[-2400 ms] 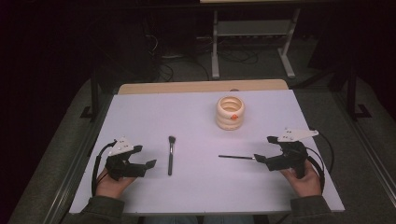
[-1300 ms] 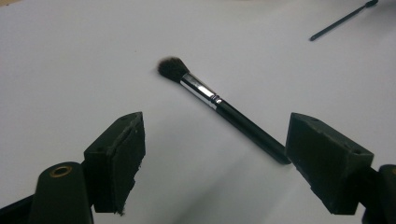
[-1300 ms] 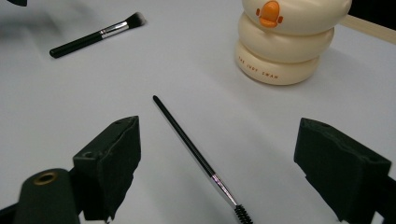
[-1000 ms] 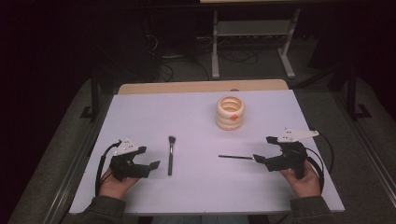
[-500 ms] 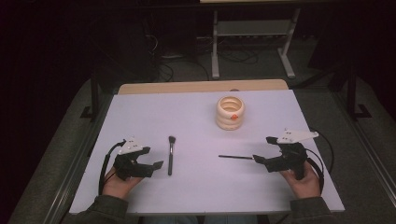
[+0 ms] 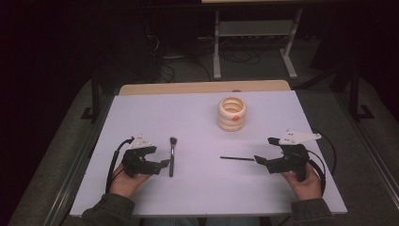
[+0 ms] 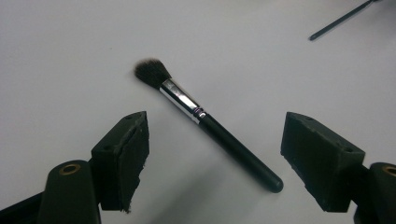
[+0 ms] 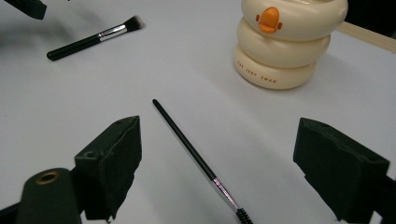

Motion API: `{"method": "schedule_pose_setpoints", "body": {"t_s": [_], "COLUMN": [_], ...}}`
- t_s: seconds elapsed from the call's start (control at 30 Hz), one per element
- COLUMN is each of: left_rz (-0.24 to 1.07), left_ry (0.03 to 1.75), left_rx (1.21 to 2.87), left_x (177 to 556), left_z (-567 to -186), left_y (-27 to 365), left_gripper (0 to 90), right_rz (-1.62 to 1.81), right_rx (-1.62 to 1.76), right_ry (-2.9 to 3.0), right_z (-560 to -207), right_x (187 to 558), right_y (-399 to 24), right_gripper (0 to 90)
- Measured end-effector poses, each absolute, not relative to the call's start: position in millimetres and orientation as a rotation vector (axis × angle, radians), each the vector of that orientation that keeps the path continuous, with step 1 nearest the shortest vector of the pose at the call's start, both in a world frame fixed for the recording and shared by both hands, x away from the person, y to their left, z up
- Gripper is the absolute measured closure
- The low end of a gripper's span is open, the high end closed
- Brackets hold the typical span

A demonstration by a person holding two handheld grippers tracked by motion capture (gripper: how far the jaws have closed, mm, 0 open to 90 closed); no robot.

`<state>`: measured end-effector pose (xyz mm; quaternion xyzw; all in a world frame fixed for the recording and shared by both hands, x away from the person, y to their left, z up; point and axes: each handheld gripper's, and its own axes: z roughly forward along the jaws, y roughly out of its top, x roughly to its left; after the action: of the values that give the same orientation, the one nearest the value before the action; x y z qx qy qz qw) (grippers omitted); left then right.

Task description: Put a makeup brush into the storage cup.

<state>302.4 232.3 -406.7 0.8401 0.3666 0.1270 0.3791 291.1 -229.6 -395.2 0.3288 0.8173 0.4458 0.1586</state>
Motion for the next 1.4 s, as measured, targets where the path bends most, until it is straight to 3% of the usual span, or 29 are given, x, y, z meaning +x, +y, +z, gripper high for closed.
{"method": "schedule_pose_setpoints", "body": {"t_s": [0.47,0.97,1.2,1.3,1.4], "left_rz": [0.272,0.299,0.264,0.253,0.249], "left_ry": [1.008,1.101,1.2,1.219,1.211], "left_rx": [2.312,2.412,2.445,2.491,2.538], "left_x": [326.7,336.5,338.2,342.9,346.0], "left_z": [-414.0,-428.9,-423.9,-421.3,-419.7], "left_y": [195.4,184.9,174.1,171.0,166.5], "left_gripper": [35.5,48.6,66.2,79.5,79.6], "right_rz": [1.26,1.241,1.238,1.24,1.241], "right_rx": [0.913,0.886,0.893,0.885,0.883], "right_ry": [2.356,2.379,2.38,2.381,2.385], "right_z": [-394.3,-394.1,-394.2,-394.5,-394.9], "right_x": [290.1,289.5,289.0,289.0,289.5], "right_y": [-227.9,-223.6,-222.8,-222.3,-221.9], "right_gripper": [14.5,14.5,14.8,14.8,14.7]}}
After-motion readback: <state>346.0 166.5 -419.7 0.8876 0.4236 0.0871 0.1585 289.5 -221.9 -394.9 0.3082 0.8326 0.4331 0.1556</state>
